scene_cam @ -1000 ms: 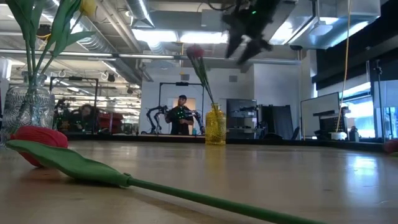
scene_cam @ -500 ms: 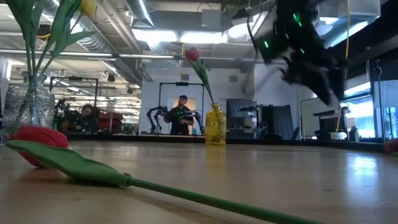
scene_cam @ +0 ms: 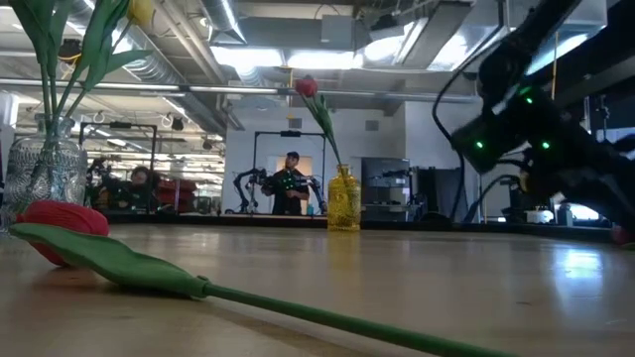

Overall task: Sort flowers into vase by color
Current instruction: Put the dark red flower into the yellow vase

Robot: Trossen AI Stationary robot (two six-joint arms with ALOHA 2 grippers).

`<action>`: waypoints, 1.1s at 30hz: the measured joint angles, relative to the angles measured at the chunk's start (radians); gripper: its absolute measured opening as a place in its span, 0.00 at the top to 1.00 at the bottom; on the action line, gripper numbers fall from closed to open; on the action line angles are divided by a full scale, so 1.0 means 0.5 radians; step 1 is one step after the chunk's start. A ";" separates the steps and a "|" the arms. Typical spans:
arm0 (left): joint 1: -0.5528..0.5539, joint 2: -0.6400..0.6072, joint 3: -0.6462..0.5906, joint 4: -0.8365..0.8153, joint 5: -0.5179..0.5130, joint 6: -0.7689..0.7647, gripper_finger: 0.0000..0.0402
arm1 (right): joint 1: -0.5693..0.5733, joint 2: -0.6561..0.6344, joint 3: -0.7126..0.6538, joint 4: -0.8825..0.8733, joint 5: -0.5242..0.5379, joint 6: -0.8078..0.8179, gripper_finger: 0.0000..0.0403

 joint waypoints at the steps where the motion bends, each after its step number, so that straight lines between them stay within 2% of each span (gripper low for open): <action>1: 0.000 0.000 0.000 0.000 0.000 0.000 0.55 | 0.000 0.000 -0.036 0.031 0.001 0.000 0.60; 6: 0.000 0.000 0.000 0.001 -0.001 0.000 0.55 | -0.002 0.019 -0.100 0.140 0.123 0.035 0.66; 14: 0.000 0.000 0.000 0.001 0.000 -0.025 0.55 | -0.001 0.167 -0.147 0.194 0.118 0.050 0.80; 20: 0.001 0.000 0.000 0.001 0.000 -0.035 0.55 | -0.003 0.253 -0.137 0.320 -0.133 -0.059 0.92; 24: 0.001 0.000 0.000 0.001 -0.001 -0.011 0.55 | 0.048 0.254 -0.003 0.335 -0.212 -0.091 0.99; 30: 0.001 0.000 0.000 0.001 -0.029 0.049 0.56 | 0.230 0.246 0.345 0.285 -0.341 -0.208 0.99; 33: 0.001 0.000 0.000 0.001 -0.039 0.053 0.55 | 0.363 0.241 0.499 0.370 -0.345 -0.208 0.98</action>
